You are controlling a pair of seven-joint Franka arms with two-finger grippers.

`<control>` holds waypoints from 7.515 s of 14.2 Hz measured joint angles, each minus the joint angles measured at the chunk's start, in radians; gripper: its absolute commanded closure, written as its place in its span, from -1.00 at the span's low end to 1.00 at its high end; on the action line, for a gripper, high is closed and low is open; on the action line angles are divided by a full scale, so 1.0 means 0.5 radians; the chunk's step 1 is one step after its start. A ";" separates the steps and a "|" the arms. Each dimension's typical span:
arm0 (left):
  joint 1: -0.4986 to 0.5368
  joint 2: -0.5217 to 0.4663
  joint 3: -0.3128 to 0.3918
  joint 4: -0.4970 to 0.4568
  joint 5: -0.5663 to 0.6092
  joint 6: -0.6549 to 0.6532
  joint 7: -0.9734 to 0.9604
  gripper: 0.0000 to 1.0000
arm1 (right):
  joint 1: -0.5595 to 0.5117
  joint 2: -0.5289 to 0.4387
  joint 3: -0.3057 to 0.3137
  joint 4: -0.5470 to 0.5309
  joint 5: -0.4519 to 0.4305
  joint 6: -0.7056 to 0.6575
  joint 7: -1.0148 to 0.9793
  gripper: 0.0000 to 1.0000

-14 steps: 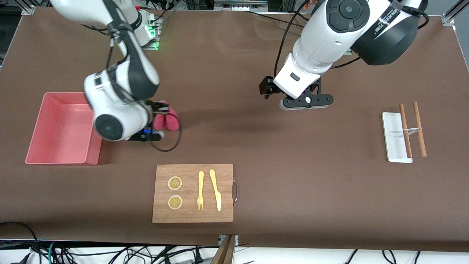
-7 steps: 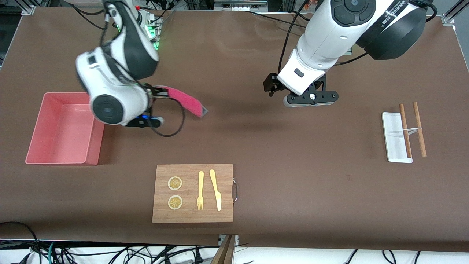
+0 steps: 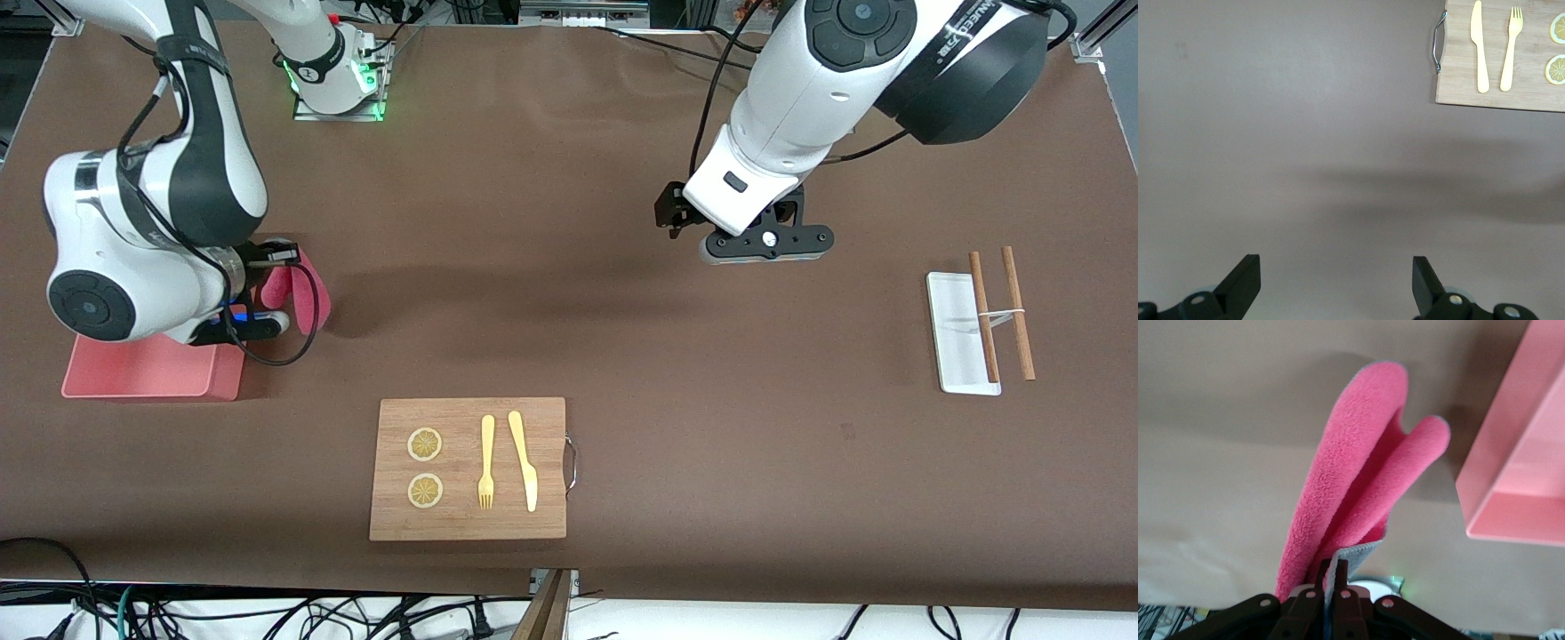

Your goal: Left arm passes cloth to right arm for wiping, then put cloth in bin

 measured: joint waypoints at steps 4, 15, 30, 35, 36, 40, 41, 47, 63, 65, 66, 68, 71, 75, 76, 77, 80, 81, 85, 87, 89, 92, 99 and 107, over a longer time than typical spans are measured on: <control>0.087 -0.138 0.063 -0.095 0.000 -0.027 0.221 -1.00 | 0.080 0.049 0.156 0.008 0.001 0.117 0.310 1.00; 0.100 -0.398 0.735 -0.413 -0.188 0.156 1.119 -1.00 | -0.231 -0.097 -0.048 0.286 -0.141 -0.586 -0.393 1.00; 0.071 -0.723 0.976 -0.885 -0.189 0.389 1.357 -1.00 | -0.258 -0.106 -0.676 0.281 -0.475 -0.460 -1.343 1.00; 0.071 -0.723 0.975 -0.885 -0.189 0.389 1.361 -1.00 | -0.277 -0.149 -0.665 -0.024 -0.474 -0.037 -1.350 1.00; 0.071 -0.723 0.975 -0.885 -0.189 0.389 1.362 -1.00 | -0.293 -0.167 -0.656 -0.121 -0.474 0.090 -1.351 1.00; 0.071 -0.723 0.975 -0.885 -0.189 0.389 1.365 -1.00 | -0.325 -0.239 -0.630 -0.410 -0.473 0.460 -1.351 1.00; 0.071 -0.723 0.975 -0.885 -0.189 0.389 1.367 -1.00 | -0.337 -0.260 -0.629 -0.494 -0.473 0.570 -1.351 1.00; 0.071 -0.723 0.976 -0.885 -0.189 0.387 1.372 -1.00 | -0.393 -0.301 -0.625 -0.868 -0.473 1.143 -1.347 1.00; 0.077 -0.723 0.977 -0.885 -0.189 0.384 1.374 -1.00 | -0.401 -0.236 -0.603 -1.057 -0.240 1.665 -1.311 -1.00; 0.077 -0.723 0.977 -0.885 -0.189 0.384 1.375 -1.00 | -0.401 -0.283 -0.603 -1.011 -0.220 1.606 -1.311 -1.00; 0.077 -0.723 0.977 -0.885 -0.189 0.384 1.375 -1.00 | -0.401 -0.312 -0.603 -0.979 -0.198 1.535 -1.311 -1.00; 0.077 -0.723 0.977 -0.885 -0.189 0.383 1.375 -1.00 | -0.402 -0.367 -0.603 -0.915 -0.175 1.397 -1.311 -1.00; 0.077 -0.723 0.977 -0.886 -0.189 0.383 1.375 -1.00 | -0.409 -0.461 -0.570 -0.865 -0.160 1.239 -1.307 -1.00; 0.077 -0.723 0.978 -0.886 -0.189 0.383 1.375 -1.00 | -0.415 -0.623 -0.379 -0.856 -0.140 1.033 -0.879 -1.00; 0.077 -0.723 0.978 -0.886 -0.189 0.383 1.375 -1.00 | -0.416 -0.663 -0.321 -0.855 -0.140 0.981 -0.738 -1.00; 0.077 -0.723 0.978 -0.886 -0.189 0.383 1.375 -1.00 | -0.416 -0.695 -0.268 -0.854 -0.140 0.950 -0.635 -1.00; 0.078 -0.723 0.978 -0.886 -0.189 0.383 1.375 -1.00 | -0.416 -0.741 -0.152 -0.853 -0.140 0.916 -0.540 -1.00; 0.078 -0.723 0.978 -0.886 -0.189 0.383 1.375 -1.00 | -0.416 -0.743 -0.130 -0.853 -0.140 0.914 -0.535 -1.00; 0.078 -0.723 0.978 -0.886 -0.189 0.379 1.375 -1.00 | -0.426 -0.738 -0.115 -0.855 -0.141 0.909 -0.534 -1.00; 0.078 -0.723 0.978 -0.886 -0.189 0.378 1.375 -1.00 | -0.447 -0.734 -0.115 -0.855 -0.142 0.909 -0.534 -1.00; 0.078 -0.723 0.978 -0.886 -0.189 0.378 1.375 -1.00 | -0.454 -0.734 -0.110 -0.856 -0.142 0.908 -0.534 -1.00; 0.078 -0.723 0.978 -0.886 -0.189 0.378 1.375 -1.00 | -0.457 -0.751 -0.015 -0.848 -0.142 0.890 -0.534 -1.00; 0.079 -0.723 0.978 -0.886 -0.189 0.376 1.375 -1.00 | -0.464 -0.945 0.083 -0.388 -0.247 0.546 -0.534 -1.00; 0.080 -0.723 0.978 -0.886 -0.189 0.376 1.375 -1.00 | -0.530 -1.005 0.184 -0.385 -0.248 0.390 -0.158 -1.00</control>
